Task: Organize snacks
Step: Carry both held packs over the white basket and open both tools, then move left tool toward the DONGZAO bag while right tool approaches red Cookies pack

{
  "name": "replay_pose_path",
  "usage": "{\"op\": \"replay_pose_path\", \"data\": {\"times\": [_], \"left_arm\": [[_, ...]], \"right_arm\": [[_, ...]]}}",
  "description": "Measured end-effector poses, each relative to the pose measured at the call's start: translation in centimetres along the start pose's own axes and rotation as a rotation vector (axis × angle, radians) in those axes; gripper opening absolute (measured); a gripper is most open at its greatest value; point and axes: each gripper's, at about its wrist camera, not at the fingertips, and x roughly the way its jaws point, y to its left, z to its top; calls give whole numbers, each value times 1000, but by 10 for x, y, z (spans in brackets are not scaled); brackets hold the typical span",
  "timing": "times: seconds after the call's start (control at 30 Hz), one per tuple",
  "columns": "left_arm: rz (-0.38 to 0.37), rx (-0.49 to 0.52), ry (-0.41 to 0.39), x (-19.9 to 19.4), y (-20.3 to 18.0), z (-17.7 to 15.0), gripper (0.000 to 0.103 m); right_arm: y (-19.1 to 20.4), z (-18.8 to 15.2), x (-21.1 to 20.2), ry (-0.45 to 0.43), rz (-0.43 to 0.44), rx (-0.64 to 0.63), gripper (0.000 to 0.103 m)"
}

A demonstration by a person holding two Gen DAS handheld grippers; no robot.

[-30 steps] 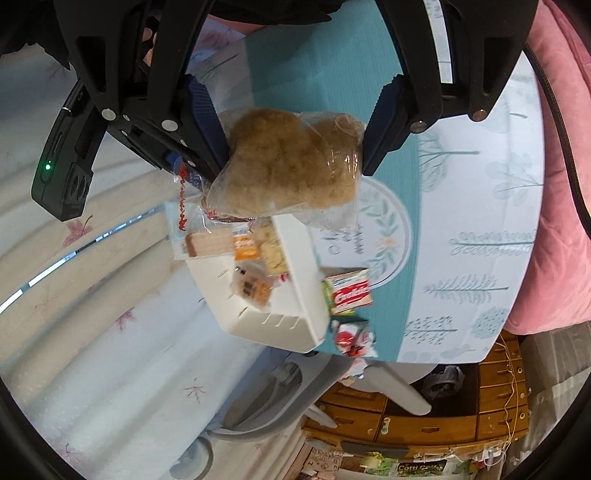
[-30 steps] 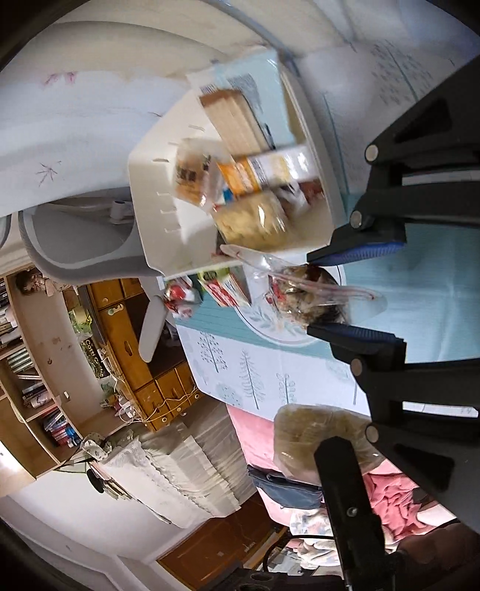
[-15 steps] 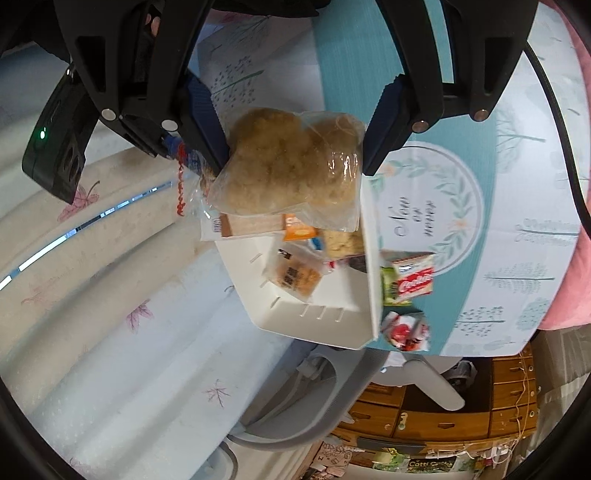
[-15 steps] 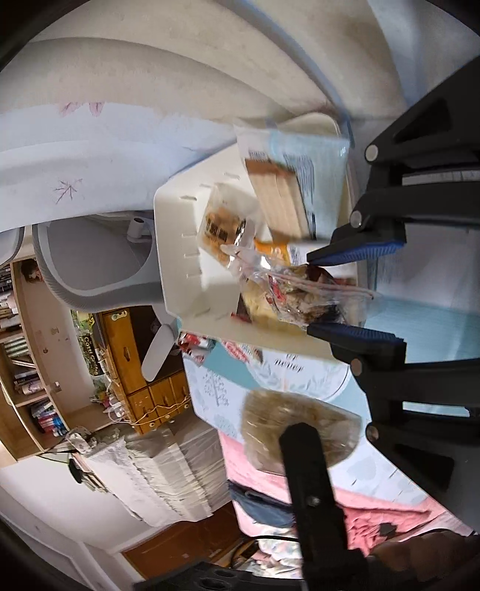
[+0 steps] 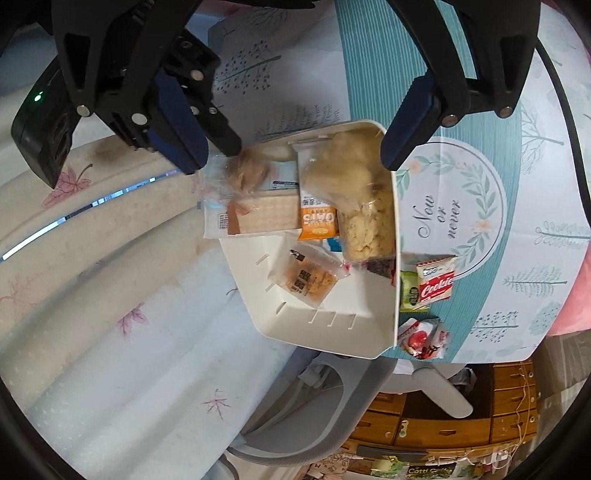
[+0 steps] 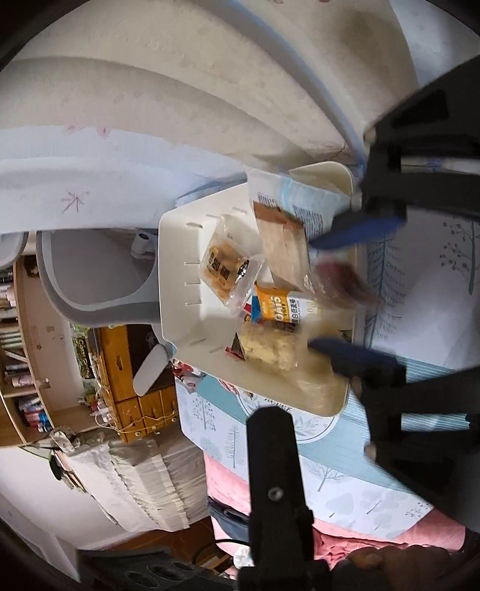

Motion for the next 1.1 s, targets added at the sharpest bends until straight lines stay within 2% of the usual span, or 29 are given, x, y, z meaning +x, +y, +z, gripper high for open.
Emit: {"op": "replay_pose_path", "data": {"times": [0.13, 0.5, 0.87, 1.1], "left_arm": [[29, -32, 4, -6, 12, -3, 94], [109, -153, 77, -24, 73, -26, 94], [149, -110, 52, -78, 139, -33, 94], [204, -50, 80, -102, 189, -25, 94]], "right_arm": [[-3, 0, -3, -11, 0, 33, 65], [30, -12, 10, 76, 31, 90, 66], [98, -16, 16, 58, 36, 171, 66], [150, -19, 24, 54, 48, 205, 66]]}}
